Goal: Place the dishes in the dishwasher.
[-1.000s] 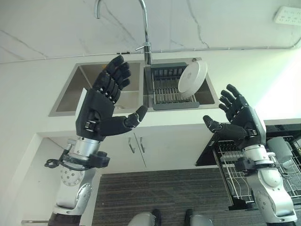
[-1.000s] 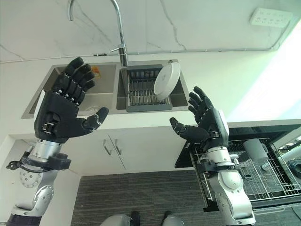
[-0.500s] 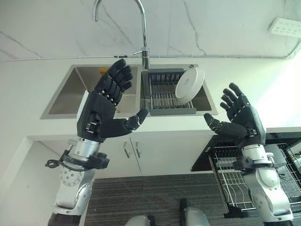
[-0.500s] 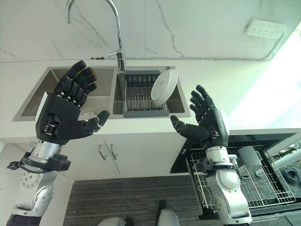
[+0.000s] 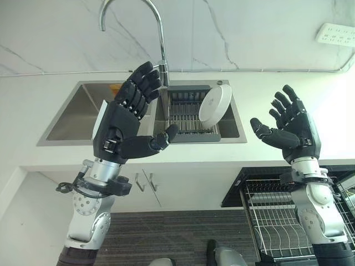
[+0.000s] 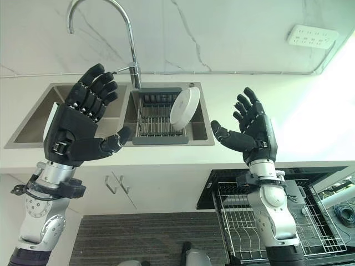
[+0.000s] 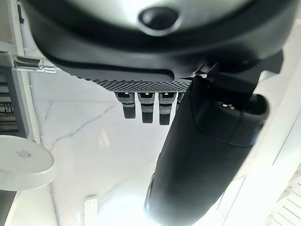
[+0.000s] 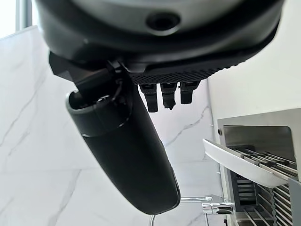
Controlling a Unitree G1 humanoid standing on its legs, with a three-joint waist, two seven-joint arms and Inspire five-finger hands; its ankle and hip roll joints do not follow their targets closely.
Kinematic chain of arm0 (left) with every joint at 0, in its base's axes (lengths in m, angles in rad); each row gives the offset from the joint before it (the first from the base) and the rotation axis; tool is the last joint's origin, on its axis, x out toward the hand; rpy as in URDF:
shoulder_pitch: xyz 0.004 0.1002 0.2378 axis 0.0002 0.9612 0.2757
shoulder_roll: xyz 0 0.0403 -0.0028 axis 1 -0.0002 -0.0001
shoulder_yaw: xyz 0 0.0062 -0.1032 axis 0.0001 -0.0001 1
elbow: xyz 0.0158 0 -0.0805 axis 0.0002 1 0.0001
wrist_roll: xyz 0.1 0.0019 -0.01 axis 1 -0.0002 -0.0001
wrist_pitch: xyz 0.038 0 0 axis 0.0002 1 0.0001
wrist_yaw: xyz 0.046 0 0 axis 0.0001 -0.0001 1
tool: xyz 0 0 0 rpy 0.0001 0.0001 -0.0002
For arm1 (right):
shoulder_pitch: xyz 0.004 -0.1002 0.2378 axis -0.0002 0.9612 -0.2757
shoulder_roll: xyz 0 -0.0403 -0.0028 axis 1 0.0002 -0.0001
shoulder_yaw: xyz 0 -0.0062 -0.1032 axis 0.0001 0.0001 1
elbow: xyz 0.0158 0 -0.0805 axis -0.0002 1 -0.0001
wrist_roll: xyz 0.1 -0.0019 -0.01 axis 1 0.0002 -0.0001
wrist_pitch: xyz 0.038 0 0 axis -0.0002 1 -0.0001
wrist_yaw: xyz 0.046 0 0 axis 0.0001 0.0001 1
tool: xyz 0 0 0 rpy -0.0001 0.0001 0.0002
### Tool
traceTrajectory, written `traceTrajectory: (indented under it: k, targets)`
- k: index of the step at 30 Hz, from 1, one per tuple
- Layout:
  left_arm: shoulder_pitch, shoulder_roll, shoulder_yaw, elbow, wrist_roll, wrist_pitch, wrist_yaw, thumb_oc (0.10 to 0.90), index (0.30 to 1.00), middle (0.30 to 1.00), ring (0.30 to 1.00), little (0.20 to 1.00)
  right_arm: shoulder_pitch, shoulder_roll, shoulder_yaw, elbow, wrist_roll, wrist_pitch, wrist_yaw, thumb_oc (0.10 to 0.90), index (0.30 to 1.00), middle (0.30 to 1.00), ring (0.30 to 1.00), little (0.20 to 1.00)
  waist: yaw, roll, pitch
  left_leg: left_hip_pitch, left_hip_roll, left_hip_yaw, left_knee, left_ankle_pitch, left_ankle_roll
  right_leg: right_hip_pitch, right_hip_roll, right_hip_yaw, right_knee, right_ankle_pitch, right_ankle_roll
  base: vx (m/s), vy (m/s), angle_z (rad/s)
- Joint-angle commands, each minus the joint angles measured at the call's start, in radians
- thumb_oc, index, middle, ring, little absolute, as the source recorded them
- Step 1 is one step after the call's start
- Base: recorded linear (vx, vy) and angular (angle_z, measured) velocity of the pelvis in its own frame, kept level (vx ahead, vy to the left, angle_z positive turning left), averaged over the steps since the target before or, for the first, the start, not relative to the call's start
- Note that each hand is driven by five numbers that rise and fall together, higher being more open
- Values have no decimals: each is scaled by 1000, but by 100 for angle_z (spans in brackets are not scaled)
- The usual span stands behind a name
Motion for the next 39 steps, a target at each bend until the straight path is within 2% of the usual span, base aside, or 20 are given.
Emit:
traceTrajectory:
  k: [1,9,16,22,39]
  targets:
    - [-91,56,-16,-47,-48,-90,2,800,900,900,900,900,-132,-20,-42,-11,102,-56,-2,800,900,900,900,900,10,-19,-84,7,-7,38,31,-87,43,30,-46,-20,-25,-26,113,17,-1,7]
    - [-132,74,-42,-11,-55,-68,9,800,900,900,900,900,-220,-19,-49,147,160,12,-64,800,900,900,900,900,20,-30,-90,23,-10,22,31,-98,46,31,-61,-44,-25,-10,123,13,12,12]
    - [-180,96,-73,21,-68,-66,15,800,900,900,900,900,-278,-32,-60,279,350,66,-75,800,900,900,900,900,27,-36,-92,30,-9,21,31,-105,46,33,-72,-61,-25,-3,128,-7,7,6]
    - [-200,110,-88,49,-83,-72,9,800,900,900,900,900,-312,-26,-76,388,505,85,-60,800,900,900,900,900,35,-39,-96,36,-13,12,31,-111,47,32,-75,-70,-25,4,132,-7,5,6]
    - [-233,130,-117,61,-97,-61,21,800,900,900,900,900,-389,-67,-51,552,602,139,25,800,900,900,900,900,50,-47,-93,46,-22,-9,31,-118,48,26,-82,-83,-25,22,141,-2,0,0]
